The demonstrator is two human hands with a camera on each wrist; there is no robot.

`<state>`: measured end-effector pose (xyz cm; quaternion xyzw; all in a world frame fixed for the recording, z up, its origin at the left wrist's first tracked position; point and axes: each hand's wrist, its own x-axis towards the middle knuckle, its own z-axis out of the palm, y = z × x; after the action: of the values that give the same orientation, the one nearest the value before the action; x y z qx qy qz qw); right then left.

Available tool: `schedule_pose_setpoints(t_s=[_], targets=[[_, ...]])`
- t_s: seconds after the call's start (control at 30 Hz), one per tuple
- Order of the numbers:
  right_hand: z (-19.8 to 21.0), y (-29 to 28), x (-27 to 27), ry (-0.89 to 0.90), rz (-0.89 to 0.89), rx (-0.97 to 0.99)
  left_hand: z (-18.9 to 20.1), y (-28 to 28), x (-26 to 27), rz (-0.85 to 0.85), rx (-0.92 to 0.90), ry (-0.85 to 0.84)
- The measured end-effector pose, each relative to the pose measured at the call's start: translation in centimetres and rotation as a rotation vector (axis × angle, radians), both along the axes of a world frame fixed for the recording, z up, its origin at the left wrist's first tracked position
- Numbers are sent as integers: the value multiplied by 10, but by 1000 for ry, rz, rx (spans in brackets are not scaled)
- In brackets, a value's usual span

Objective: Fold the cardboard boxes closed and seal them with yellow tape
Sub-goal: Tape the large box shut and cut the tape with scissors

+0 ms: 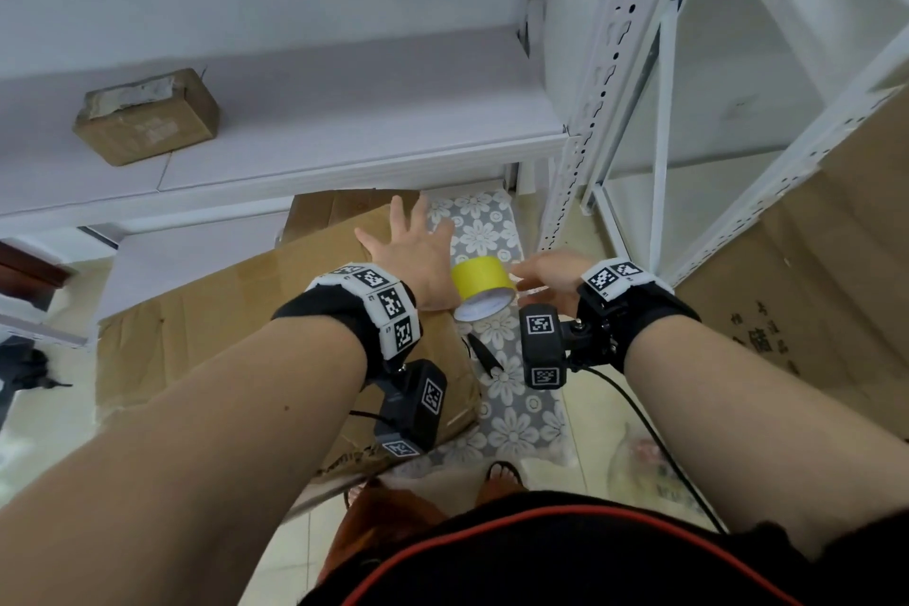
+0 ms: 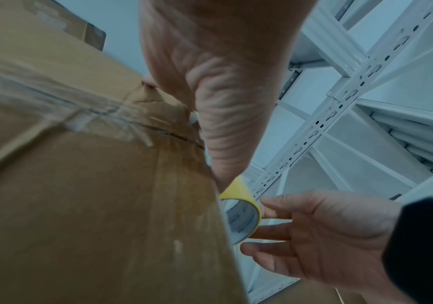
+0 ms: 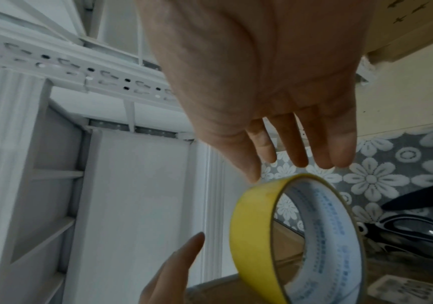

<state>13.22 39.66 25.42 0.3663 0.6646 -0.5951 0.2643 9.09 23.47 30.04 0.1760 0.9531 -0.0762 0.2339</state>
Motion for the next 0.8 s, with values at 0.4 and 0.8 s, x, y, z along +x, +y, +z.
schedule_pose_setpoints(t_s=[0.4, 0.8], targets=[[-17, 3, 15, -10, -56, -35, -5, -1, -2, -12, 262, 208], [0, 6, 31, -67, -242, -38, 11, 11, -15, -78, 603, 213]])
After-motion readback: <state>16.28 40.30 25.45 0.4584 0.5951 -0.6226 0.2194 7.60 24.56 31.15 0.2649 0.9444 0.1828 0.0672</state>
